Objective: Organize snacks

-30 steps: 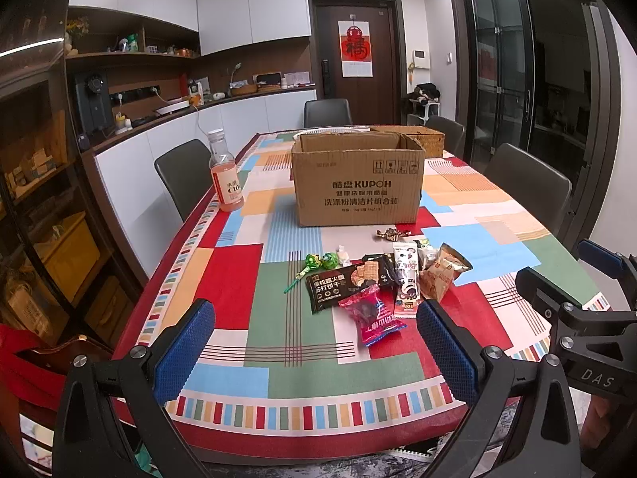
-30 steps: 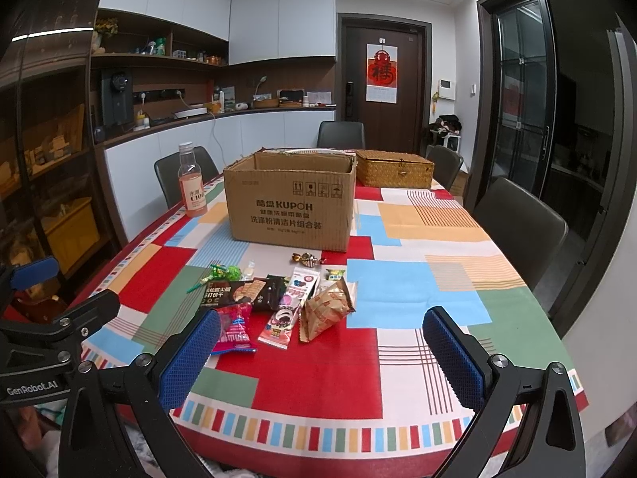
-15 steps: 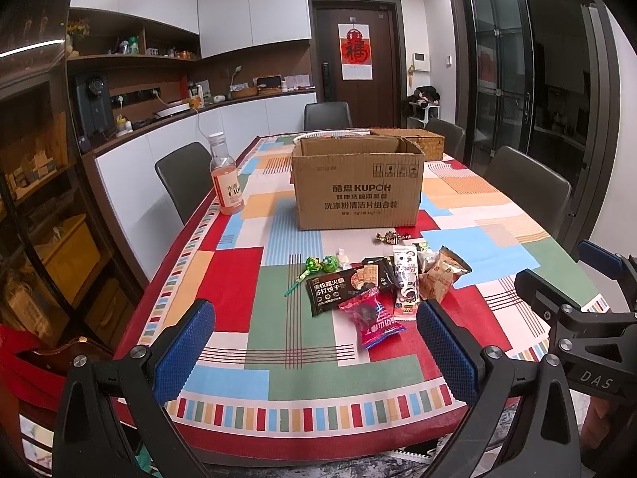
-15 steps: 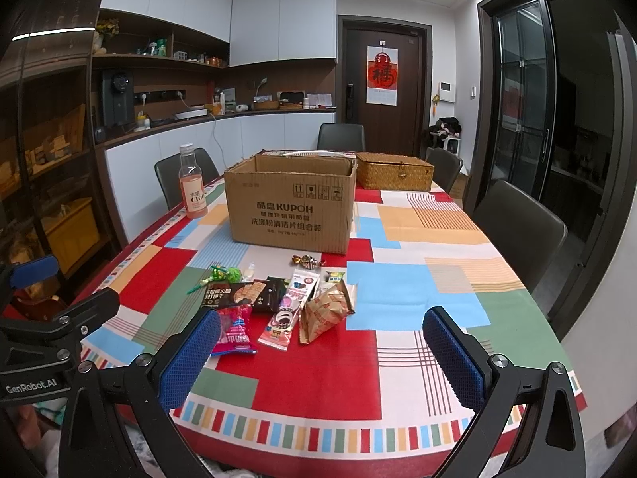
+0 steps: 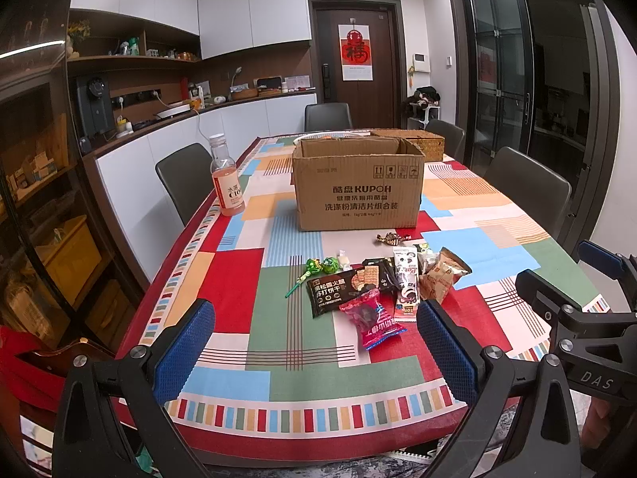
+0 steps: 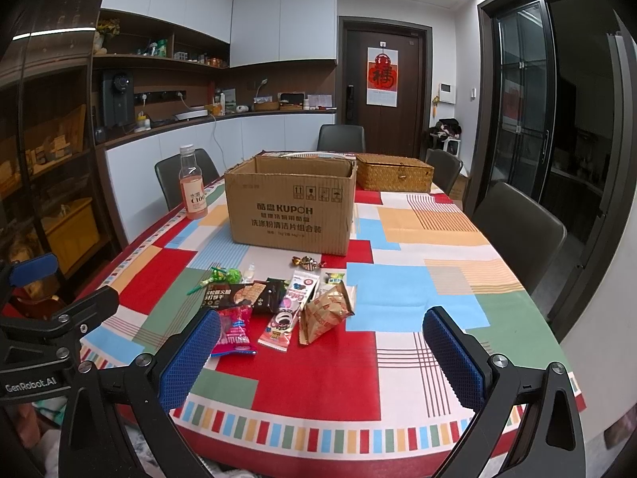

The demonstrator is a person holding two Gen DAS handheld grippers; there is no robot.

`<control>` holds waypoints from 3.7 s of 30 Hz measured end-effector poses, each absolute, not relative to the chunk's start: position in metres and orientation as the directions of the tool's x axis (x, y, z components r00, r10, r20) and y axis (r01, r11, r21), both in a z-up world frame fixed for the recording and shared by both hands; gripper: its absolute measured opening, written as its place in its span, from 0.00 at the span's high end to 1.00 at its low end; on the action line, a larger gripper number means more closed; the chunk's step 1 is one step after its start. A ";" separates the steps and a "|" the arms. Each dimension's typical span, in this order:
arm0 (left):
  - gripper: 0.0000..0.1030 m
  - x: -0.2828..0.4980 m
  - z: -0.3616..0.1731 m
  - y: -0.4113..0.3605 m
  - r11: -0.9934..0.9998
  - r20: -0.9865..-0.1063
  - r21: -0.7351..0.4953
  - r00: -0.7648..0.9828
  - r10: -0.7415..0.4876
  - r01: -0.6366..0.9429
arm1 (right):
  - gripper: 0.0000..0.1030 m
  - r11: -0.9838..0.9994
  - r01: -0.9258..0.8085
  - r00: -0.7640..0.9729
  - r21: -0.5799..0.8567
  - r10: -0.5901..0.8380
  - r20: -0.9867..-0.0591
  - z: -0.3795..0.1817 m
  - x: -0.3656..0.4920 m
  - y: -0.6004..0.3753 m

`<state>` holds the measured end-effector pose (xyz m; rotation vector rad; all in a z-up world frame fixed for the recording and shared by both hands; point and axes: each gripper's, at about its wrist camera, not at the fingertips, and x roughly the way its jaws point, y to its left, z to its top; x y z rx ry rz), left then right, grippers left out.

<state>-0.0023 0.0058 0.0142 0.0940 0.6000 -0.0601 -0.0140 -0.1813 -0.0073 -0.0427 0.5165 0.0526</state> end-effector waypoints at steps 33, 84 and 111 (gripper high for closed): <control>0.17 0.090 -0.051 -0.022 0.979 -0.772 -0.025 0.618 -0.148 0.202 | 0.14 0.992 -0.110 0.723 0.057 0.119 -0.680 -0.071 0.078 -0.200; 0.54 0.156 -0.073 -0.027 0.945 -0.824 -0.184 0.481 -0.298 0.270 | 0.64 0.986 -0.138 0.590 0.096 0.160 -0.791 -0.092 0.150 -0.187; 0.54 0.265 0.061 -0.022 0.954 -0.579 -0.096 0.763 -0.286 0.284 | 0.64 0.979 -0.194 0.810 0.055 0.192 -0.554 0.029 0.240 -0.176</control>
